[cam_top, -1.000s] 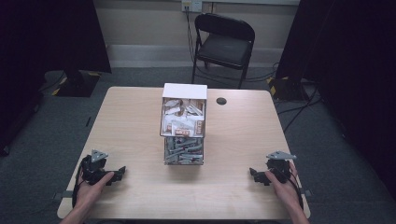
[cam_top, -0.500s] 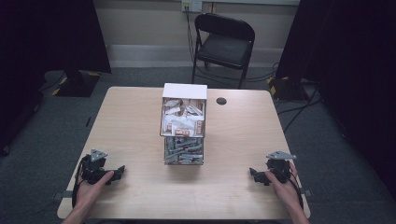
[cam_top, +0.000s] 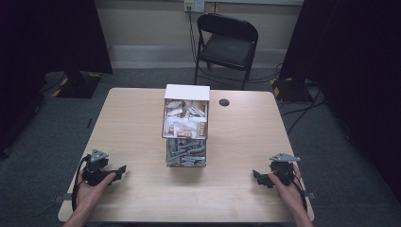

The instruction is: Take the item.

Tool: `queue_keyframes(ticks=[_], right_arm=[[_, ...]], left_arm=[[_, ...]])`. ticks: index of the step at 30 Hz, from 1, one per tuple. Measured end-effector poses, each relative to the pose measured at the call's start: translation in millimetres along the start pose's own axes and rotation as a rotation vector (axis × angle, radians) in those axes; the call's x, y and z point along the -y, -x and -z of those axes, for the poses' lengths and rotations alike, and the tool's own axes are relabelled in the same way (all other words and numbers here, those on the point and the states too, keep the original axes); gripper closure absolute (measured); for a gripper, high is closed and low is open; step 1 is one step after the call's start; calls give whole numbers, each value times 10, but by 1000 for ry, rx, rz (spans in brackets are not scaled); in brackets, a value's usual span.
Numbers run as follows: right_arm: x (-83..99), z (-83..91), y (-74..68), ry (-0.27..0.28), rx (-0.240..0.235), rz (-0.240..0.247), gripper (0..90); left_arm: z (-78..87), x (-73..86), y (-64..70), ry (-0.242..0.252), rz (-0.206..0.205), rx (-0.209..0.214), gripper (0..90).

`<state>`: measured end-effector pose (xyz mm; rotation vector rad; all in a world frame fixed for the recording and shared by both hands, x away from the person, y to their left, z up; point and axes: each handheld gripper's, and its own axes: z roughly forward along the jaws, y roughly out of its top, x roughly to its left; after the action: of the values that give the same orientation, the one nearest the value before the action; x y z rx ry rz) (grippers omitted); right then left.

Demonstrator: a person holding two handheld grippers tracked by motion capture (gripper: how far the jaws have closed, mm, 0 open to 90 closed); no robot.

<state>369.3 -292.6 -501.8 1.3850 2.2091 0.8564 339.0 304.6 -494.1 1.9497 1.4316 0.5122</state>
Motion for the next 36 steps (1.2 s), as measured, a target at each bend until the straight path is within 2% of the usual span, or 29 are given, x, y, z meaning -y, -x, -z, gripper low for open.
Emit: queue_keyframes(ticks=[2, 3, 4, 5, 8, 12, 15, 19, 22, 24, 25, 28, 33, 36], right_arm=[[0, 0, -1, 0, 0, -1, 0], [0, 0, 0, 0, 0, 0, 0], [0, 0, 0, 0, 0, 0, 0], [0, 0, 0, 0, 0, 0, 0], [0, 0, -1, -1, 0, -1, 0], [0, 0, 0, 0, 0, 0, 0], [0, 0, 0, 0, 0, 0, 0], [0, 0, 0, 0, 0, 0, 0], [0, 0, 0, 0, 0, 0, 0], [0, 0, 0, 0, 0, 0, 0], [0, 0, 2, 0, 0, 2, 0], [0, 0, 1, 0, -1, 1, 0], [0, 0, 2, 0, -1, 1, 0], [0, 0, 1, 0, -1, 1, 0]], left_arm=[[7, -3, 11, 5, 6, 16, 214], [14, -6, 22, 13, 19, 53, 217], [25, -12, 47, 18, 13, 72, 214], [32, -21, 90, 23, -1, 72, 216], [55, -41, 180, 41, 7, 129, 220], [83, -71, 278, 52, -68, 132, 238], [112, -90, 308, 69, -73, 158, 251], [159, -111, 338, 86, -92, 169, 271], [194, -134, 370, 96, -91, 198, 303], [223, -165, 403, 82, -93, 222, 322], [238, -180, 422, 79, -108, 227, 336], [268, -213, 490, 92, -115, 262, 336], [289, -262, 575, 96, -150, 302, 357], [309, -295, 596, 98, -143, 333, 377]])
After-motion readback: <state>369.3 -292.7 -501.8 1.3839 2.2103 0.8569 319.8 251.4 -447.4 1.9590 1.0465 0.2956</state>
